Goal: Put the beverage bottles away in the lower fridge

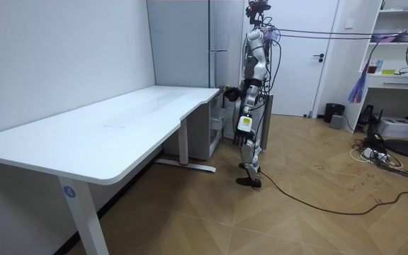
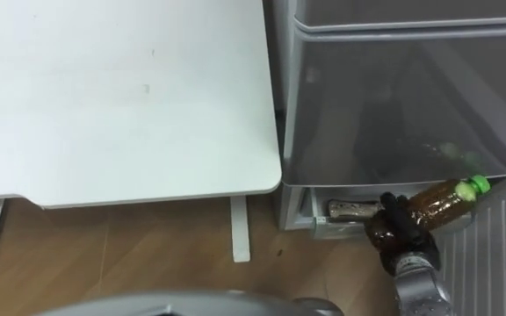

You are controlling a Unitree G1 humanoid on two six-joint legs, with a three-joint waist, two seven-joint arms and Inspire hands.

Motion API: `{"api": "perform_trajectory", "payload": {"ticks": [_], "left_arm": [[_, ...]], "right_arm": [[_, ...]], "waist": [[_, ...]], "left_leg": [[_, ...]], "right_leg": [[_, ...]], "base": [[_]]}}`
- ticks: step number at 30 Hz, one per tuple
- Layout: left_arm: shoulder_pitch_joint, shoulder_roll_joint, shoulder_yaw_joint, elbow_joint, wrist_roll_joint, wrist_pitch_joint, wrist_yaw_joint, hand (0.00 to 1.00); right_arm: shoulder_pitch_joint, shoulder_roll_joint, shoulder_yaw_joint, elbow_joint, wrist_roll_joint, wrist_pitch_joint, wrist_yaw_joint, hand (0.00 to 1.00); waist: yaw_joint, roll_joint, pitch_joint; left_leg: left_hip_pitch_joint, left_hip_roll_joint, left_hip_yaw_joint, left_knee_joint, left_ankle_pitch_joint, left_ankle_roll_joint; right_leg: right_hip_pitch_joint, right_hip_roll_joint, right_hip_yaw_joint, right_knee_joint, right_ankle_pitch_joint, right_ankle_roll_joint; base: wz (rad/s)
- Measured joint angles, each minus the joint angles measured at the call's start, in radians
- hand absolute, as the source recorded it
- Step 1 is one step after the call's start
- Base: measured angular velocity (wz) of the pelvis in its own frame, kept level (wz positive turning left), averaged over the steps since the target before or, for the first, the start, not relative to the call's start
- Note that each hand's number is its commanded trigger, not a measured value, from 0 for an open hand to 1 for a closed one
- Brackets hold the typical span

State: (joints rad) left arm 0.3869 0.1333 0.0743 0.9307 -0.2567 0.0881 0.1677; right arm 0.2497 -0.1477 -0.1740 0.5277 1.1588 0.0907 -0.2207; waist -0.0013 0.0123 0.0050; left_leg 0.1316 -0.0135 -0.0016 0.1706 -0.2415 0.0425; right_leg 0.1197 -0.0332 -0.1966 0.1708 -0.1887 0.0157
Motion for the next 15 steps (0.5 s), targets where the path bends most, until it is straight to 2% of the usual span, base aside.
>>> {"api": "perform_trajectory", "payload": {"ticks": [3,5,9,13,15], "left_arm": [[-0.004,-0.007,-0.001,-0.004,0.070,0.013,-0.028,0.00],[-0.005,-0.007,-0.001,-0.003,0.120,0.020,-0.037,0.00],[-0.004,-0.007,-0.006,-0.003,0.162,0.034,-0.055,0.00],[-0.005,-0.006,-0.020,0.005,0.163,0.047,-0.095,0.00],[-0.010,-0.007,-0.021,0.004,0.163,0.059,-0.106,0.00]], "right_arm": [[-0.040,0.001,0.000,0.041,0.112,-0.006,-0.011,1.00],[-0.048,0.003,0.007,0.064,0.198,-0.009,-0.012,1.00],[-0.062,0.001,0.011,0.098,0.301,-0.027,-0.011,1.00],[-0.156,-0.003,0.006,0.221,0.371,-0.048,0.017,1.00],[-0.186,-0.003,-0.001,0.256,0.394,-0.049,0.032,1.00]], "waist": [[0.001,-0.001,0.0009],[0.006,-0.005,0.0054],[0.008,-0.002,0.0072],[0.007,0.016,0.0062],[0.005,0.026,0.0027]], "left_leg": [[0.001,-0.001,-0.002,0.007,0.000,0.000],[-0.002,-0.001,-0.003,0.018,0.000,0.000],[-0.024,-0.003,-0.008,0.027,-0.001,0.000],[-0.088,-0.001,-0.009,0.055,-0.002,0.000],[-0.116,-0.001,-0.009,0.066,-0.001,0.000]], "right_leg": [[0.007,-0.001,-0.002,-0.001,0.000,0.000],[0.008,-0.001,-0.001,0.000,0.000,0.000],[-0.005,-0.002,-0.007,0.001,-0.002,0.000],[-0.058,-0.001,-0.011,0.013,0.005,-0.004],[-0.084,-0.003,-0.019,0.021,0.006,-0.006]], "base": [[0.01],[0.00],[0.09],[0.03],[0.04]]}}
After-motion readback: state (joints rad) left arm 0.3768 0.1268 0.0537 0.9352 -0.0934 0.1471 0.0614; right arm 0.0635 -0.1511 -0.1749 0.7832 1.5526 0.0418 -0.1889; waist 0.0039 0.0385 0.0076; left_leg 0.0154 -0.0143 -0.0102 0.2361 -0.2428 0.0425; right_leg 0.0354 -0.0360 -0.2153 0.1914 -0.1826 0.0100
